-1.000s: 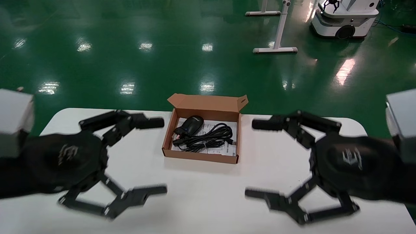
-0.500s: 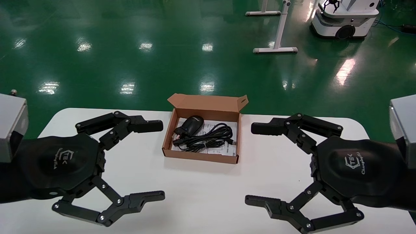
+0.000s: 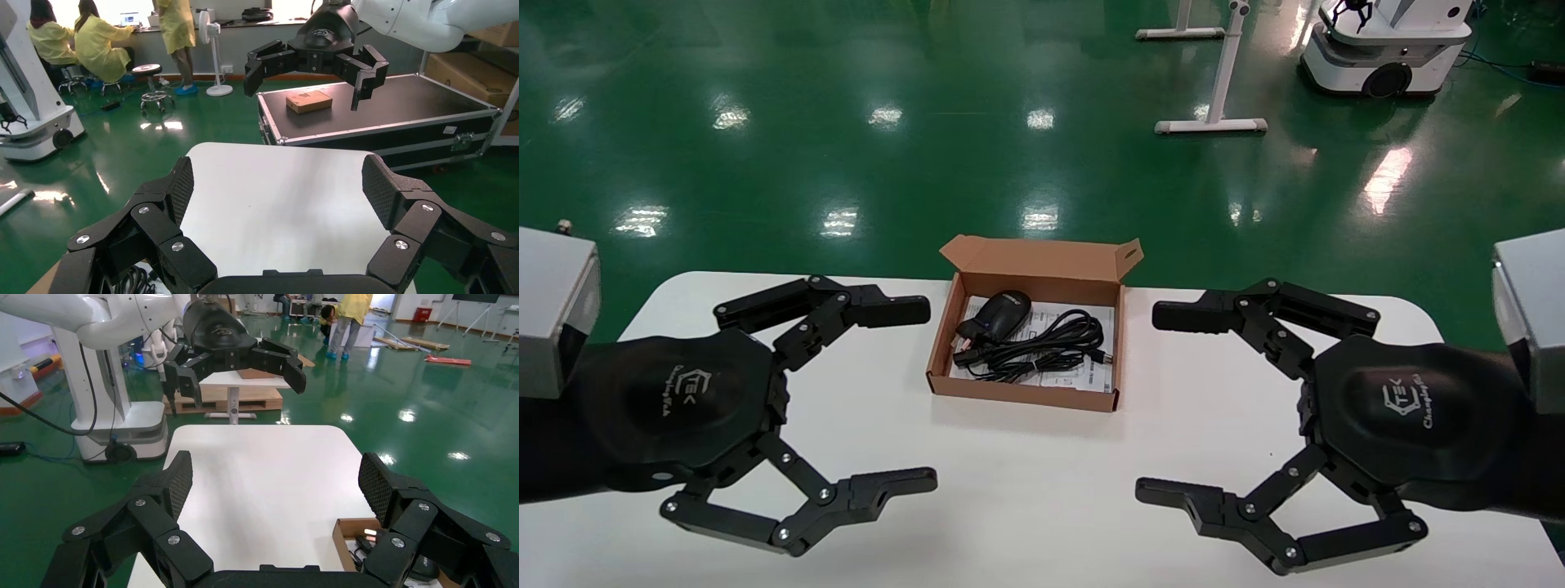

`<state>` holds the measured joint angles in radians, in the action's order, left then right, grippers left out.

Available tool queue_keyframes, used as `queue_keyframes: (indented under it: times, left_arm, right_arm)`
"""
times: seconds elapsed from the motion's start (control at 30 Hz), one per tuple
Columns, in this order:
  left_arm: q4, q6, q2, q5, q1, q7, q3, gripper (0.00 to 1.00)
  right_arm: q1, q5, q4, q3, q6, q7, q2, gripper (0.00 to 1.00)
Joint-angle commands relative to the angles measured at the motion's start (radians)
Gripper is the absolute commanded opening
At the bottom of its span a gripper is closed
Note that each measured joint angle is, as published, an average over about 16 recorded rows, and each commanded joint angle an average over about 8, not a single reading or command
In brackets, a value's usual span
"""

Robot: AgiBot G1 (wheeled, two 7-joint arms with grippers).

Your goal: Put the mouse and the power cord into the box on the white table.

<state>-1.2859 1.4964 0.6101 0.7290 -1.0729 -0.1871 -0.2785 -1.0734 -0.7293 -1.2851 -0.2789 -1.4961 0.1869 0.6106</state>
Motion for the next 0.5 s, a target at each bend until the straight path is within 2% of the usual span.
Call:
queue_keyframes:
  times: [0.03,0.5]
  left_arm:
    - [0.001,0.0,0.001,0.001,-0.001,0.001,-0.001,1.0]
    - [0.005,-0.002,0.003,0.002,-0.003,0.002,-0.002,1.0]
  right_arm:
    - [-0.001,-0.001,0.001,0.0,0.0,-0.001,0.0,1.0]
    - [-0.003,-0.003,0.005,-0.001,0.002,-0.002,0.001,1.0]
